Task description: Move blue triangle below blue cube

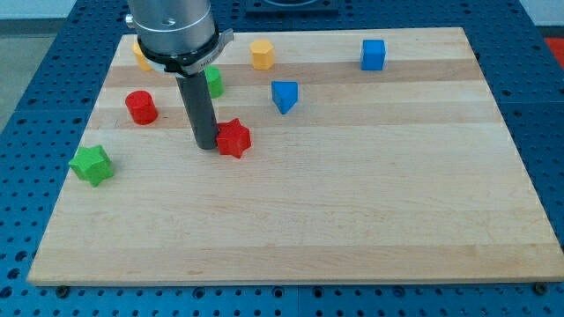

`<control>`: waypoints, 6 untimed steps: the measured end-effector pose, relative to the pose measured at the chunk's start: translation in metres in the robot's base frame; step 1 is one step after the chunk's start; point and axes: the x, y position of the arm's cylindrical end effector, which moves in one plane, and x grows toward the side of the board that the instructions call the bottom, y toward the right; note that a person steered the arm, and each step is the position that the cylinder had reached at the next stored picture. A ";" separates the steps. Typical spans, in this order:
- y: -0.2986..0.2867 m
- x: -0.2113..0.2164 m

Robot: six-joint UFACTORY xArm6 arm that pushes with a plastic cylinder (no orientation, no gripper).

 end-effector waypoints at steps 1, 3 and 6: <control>-0.005 -0.003; -0.012 -0.012; -0.019 -0.069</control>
